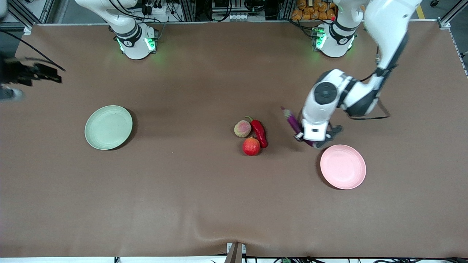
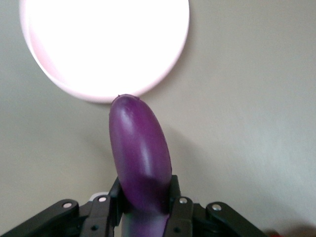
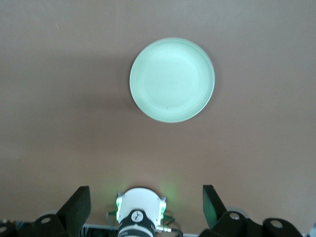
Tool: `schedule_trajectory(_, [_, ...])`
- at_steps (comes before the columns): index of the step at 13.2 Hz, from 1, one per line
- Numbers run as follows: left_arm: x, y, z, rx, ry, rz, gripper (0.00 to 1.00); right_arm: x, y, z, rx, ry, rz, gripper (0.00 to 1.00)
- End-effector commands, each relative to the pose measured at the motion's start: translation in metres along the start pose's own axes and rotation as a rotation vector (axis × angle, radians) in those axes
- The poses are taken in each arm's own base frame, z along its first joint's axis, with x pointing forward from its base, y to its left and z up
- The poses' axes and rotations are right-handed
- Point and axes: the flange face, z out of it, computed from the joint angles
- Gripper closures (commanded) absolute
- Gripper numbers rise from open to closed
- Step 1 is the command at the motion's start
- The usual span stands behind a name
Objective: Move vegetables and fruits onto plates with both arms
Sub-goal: 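Carry the eggplant to the pink plate while the right gripper reaches out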
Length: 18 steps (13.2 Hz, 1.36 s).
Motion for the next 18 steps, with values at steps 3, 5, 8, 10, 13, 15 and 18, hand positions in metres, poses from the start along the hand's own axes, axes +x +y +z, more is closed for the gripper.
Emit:
schedule_trajectory(3, [0.111, -0.048, -0.024, -0.014, -0.042, 0.198, 1.0, 0.049, -0.007, 0.022, 0.005, -0.09, -0.014, 0.0])
schedule_trajectory(5, [0.152, -0.078, -0.012, -0.019, -0.063, 0.297, 1.0, 0.078, -0.027, 0.04, -0.007, -0.079, -0.042, 0.0])
schedule_trajectory(8, [0.183, -0.104, 0.022, -0.039, -0.117, 0.434, 1.0, 0.098, -0.071, 0.043, 0.106, -0.004, 0.024, 0.0])
schedule_trajectory(10, [0.191, -0.1, 0.022, -0.058, -0.112, 0.433, 1.0, 0.114, -0.113, 0.058, 0.157, -0.008, 0.118, 0.0])
schedule_trajectory(13, [0.196, -0.091, 0.039, -0.078, -0.133, 0.44, 1.0, 0.138, -0.174, 0.075, 0.202, 0.034, 0.262, 0.0])
schedule_trajectory(15, [0.19, -0.088, 0.055, -0.079, -0.16, 0.449, 1.0, 0.15, -0.221, 0.088, 0.289, 0.032, 0.414, 0.0])
schedule_trajectory(18, [0.187, -0.087, 0.075, -0.082, -0.184, 0.454, 1.0, 0.169, -0.316, 0.12, 0.374, 0.091, 0.638, 0.0])
